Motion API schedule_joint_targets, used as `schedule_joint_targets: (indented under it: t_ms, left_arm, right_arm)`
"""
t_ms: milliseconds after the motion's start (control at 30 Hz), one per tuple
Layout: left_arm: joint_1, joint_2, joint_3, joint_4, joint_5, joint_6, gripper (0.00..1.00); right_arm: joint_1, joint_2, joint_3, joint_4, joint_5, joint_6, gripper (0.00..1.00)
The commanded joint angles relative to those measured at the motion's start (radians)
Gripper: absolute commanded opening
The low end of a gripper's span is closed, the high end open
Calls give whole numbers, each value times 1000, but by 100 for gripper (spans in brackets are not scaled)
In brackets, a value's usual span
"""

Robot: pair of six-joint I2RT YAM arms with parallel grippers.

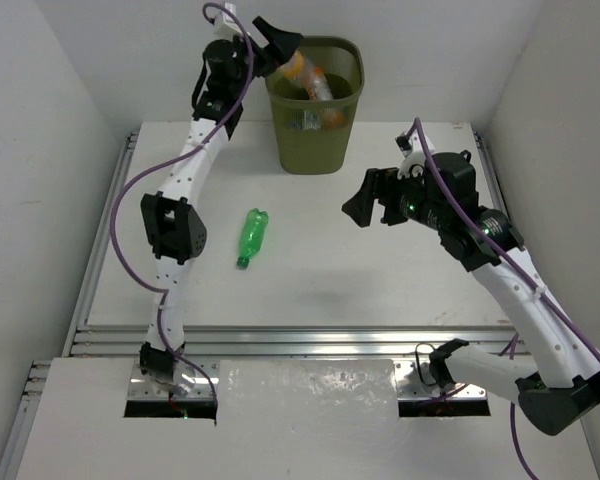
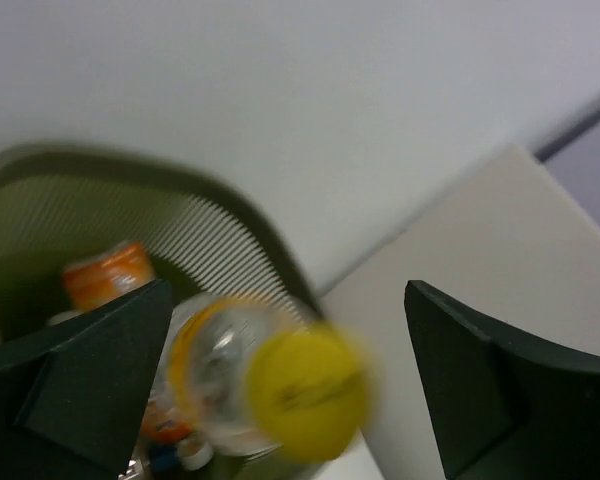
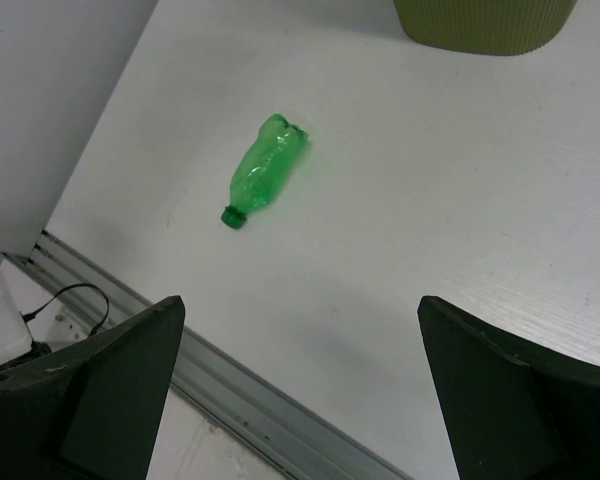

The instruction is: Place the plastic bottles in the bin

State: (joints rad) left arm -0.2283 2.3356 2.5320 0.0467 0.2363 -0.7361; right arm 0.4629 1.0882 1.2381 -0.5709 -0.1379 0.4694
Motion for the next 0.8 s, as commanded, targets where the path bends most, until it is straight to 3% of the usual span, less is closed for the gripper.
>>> schedule_joint_targets:
  t_ms: [0, 167, 267, 433, 600, 767]
  left_arm:
    - [6, -37, 50, 99, -77, 3, 100]
    - [37, -157, 45, 7, -127, 110, 100]
    - [38, -300, -22, -181, -213, 240, 100]
    - [30, -632, -439, -586, -458, 313, 100]
    - [29, -743, -802, -784, -387, 326, 99]
    - [17, -782, -1052, -716, -233, 320, 99]
  right_arm:
    - [0, -17, 76, -12, -43, 15, 99]
    - [0, 24, 77, -24, -71, 11, 99]
    - [0, 53, 69, -9, -92, 26, 99]
    - [0, 75, 44, -4, -59, 26, 99]
    - [-1, 78, 34, -26, -9, 20, 99]
    - [-1, 75, -15, -12, -20, 29, 99]
